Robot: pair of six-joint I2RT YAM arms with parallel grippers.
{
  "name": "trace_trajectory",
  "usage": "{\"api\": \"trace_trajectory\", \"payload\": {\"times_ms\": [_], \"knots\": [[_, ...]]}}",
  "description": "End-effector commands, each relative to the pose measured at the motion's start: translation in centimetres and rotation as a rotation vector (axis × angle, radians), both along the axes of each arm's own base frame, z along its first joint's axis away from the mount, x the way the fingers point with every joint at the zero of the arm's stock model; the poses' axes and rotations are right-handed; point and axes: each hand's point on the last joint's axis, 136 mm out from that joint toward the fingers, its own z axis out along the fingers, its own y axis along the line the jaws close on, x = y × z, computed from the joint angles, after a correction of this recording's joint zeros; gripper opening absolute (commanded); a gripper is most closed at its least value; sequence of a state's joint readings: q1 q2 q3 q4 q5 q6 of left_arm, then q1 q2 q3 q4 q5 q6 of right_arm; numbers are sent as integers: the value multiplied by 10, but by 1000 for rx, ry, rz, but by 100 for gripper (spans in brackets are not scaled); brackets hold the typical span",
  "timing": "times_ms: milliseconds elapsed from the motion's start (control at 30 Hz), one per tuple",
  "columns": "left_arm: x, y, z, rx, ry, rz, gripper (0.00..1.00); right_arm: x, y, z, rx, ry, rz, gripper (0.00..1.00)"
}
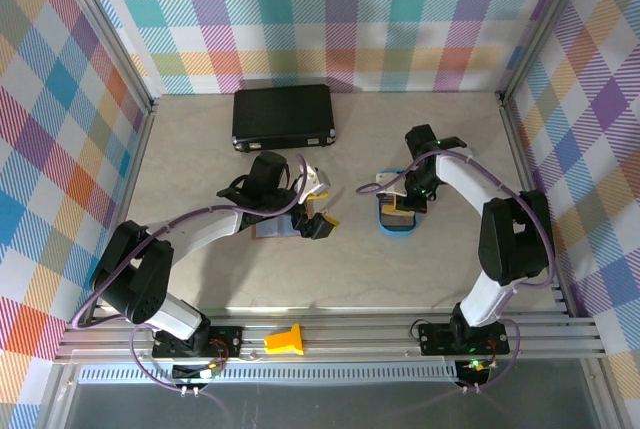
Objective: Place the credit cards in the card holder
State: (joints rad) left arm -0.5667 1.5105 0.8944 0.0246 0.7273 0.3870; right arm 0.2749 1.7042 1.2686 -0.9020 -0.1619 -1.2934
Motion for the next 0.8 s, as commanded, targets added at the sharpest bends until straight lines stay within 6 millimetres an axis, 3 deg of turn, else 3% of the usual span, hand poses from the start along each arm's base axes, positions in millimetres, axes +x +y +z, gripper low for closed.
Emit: {"api": "trace_trajectory", "payload": {"times_ms": [0,367,567,767], "knots": [[-3,-6,6,-5,-24,-34,100,0,11,26,73,-11,-6,0],[-3,-5,4,4,-36,-36,100,16,14,64,154,7,-167,0],[18,2,6,44,-46,98,100,33,14,119,334,1,-467,0],[32,10,17,45,-89,200,100,28,19,184,631,11,-715,0]]}}
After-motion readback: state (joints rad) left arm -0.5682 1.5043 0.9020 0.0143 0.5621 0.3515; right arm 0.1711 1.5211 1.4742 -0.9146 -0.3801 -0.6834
